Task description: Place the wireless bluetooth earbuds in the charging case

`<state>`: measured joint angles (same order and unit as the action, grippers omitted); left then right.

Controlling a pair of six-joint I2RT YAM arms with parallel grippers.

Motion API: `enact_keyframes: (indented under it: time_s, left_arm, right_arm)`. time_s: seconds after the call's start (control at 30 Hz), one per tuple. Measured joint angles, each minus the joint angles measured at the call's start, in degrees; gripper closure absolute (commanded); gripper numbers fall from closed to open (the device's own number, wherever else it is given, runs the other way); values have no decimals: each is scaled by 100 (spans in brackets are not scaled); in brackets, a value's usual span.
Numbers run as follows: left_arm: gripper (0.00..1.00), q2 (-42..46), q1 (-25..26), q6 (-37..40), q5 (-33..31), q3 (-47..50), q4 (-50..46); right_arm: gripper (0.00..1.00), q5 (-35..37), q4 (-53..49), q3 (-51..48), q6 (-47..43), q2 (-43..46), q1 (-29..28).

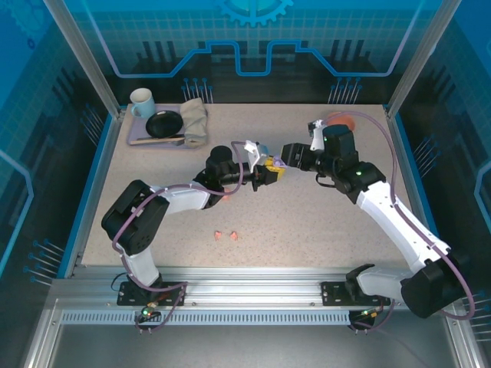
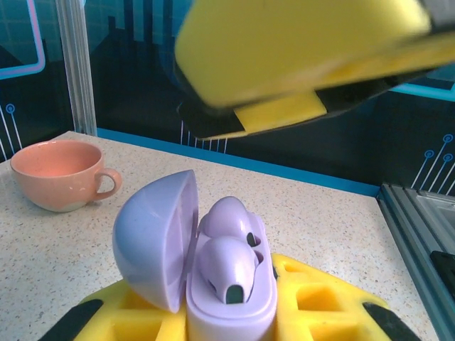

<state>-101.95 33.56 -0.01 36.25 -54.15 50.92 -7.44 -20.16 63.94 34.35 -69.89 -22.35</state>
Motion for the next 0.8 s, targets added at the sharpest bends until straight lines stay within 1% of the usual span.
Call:
enact_keyframes:
  time_s: [0.17, 0.3, 0.37, 0.5, 0.6, 0.7, 0.8]
  left_arm:
    - [100, 2, 0, 0, 0, 4, 48]
    - [100, 4, 0, 0, 4, 11, 59]
    - [100, 13, 0, 0, 7, 26, 59]
    - [100, 28, 0, 0, 28, 31, 59]
    - [100, 39, 0, 0, 52, 31, 57]
    - [100, 46, 0, 0, 66, 31, 37]
    - [100, 46, 0, 0, 109, 35, -114]
  right_arm:
    - [38, -72, -214, 173, 109, 22, 181]
    - [38, 42, -686, 549, 98, -76, 210]
    - [39, 136, -984, 896, 59, -313, 214]
    - [41, 275, -1552, 1773, -37, -1198, 216]
    - [43, 319, -1906, 2194, -136, -1869, 214]
    - [46, 350, -2229, 2393, -243, -2339, 190]
    - [46, 468, -2435, 2396, -343, -2428, 85]
